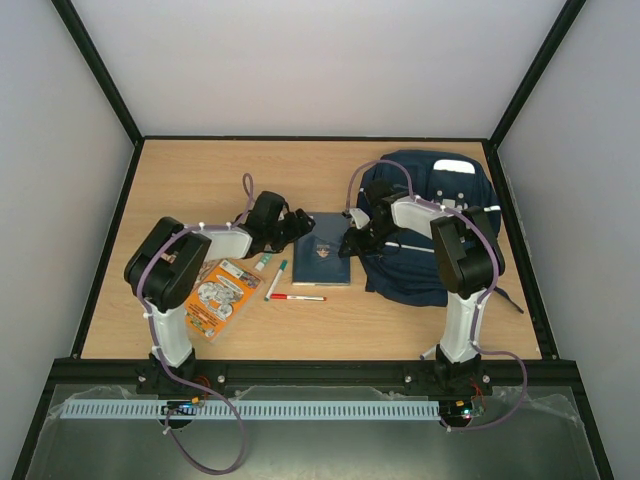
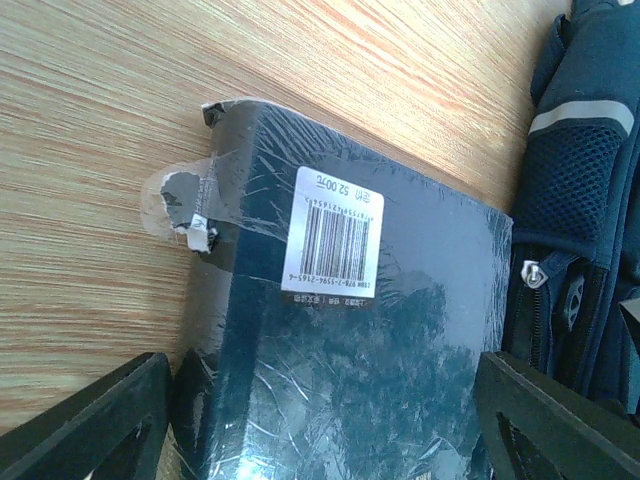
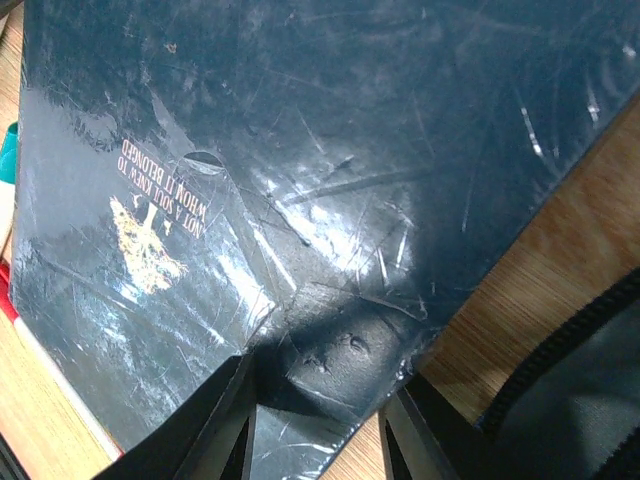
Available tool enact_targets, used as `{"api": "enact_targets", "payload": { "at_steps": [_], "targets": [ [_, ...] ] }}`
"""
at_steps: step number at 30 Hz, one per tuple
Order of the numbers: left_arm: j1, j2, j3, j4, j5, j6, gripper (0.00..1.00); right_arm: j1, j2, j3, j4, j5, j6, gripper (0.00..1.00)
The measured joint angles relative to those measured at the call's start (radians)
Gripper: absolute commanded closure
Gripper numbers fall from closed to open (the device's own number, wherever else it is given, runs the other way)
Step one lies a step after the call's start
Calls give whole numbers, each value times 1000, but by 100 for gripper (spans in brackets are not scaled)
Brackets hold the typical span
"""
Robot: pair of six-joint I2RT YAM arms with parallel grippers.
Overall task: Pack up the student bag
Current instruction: Pick up the book from the center of the board.
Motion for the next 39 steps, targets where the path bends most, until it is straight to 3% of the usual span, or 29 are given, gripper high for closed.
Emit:
{"api": "enact_targets", "payload": {
  "at_steps": [7,21,39],
  "targets": [
    [-13,-29,-28,-7,-13,5,20,0,-2,-1,-7,-10,-24,62],
    [-101,-235,-99,-229,-89,-1,21,-5,-8,-13,-31,-69,-60,62],
    [-200,-343,-204,-198,-45,-97,20,21,24,-5,1,-108,-55,62]
  ]
}}
